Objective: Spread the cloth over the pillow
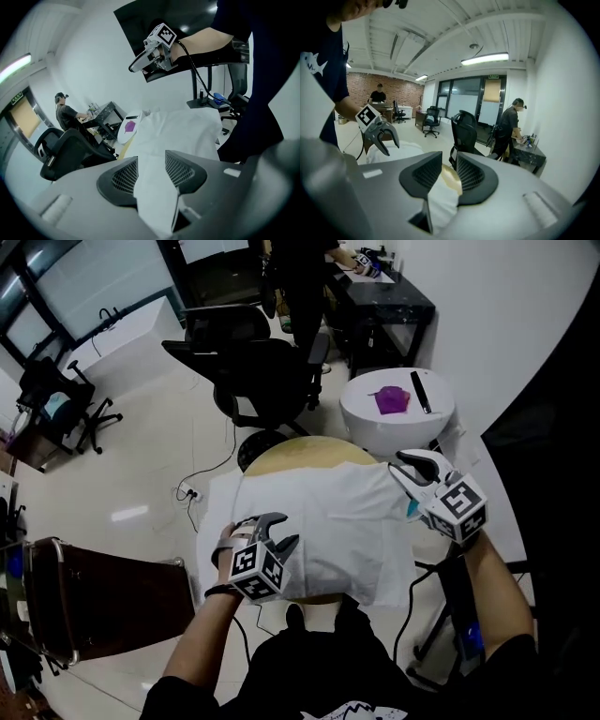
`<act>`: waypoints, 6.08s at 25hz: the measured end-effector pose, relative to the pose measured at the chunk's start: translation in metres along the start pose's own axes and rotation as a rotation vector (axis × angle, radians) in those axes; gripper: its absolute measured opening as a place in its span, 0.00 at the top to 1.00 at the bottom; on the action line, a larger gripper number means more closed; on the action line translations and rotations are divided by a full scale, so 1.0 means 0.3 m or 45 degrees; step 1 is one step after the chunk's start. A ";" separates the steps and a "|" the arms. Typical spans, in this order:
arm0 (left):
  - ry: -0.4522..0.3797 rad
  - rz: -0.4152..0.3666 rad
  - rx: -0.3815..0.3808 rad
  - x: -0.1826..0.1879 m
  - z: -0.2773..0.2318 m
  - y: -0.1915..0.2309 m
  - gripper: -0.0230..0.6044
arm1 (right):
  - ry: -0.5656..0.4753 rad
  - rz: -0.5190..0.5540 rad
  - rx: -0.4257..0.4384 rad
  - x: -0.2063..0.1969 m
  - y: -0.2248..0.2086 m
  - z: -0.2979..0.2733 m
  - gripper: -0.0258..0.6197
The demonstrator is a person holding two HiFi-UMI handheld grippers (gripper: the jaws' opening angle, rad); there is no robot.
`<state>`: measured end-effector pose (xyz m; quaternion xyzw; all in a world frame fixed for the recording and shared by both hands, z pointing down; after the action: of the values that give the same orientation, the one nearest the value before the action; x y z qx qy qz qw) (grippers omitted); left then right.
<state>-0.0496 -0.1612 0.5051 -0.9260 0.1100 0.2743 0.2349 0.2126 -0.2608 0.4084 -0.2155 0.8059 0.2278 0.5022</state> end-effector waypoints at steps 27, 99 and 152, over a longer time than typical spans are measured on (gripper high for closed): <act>0.301 0.297 0.181 -0.661 0.491 -0.181 0.69 | 0.043 -0.011 0.170 0.014 0.853 -0.110 0.87; 0.197 0.023 -0.223 -1.006 0.414 -0.187 0.96 | 0.602 -0.060 0.102 -0.215 1.010 -0.635 0.87; 0.361 0.478 -0.193 -1.167 0.444 -0.482 0.96 | 0.466 0.120 0.194 -0.198 1.087 -0.361 0.79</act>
<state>-0.3512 0.0561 0.6569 -0.9336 0.2910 0.1879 0.0919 -0.0284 -0.0552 0.5541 -0.1769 0.9078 0.1466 0.3510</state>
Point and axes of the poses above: the fingertips, and each gripper's own axes: z backward along the fingers, y to its left, x out of its top, the point moved 7 cm from there along z, backward along the fingers, and after that the axes turned 1 degree about x, right-handed, at the moved point
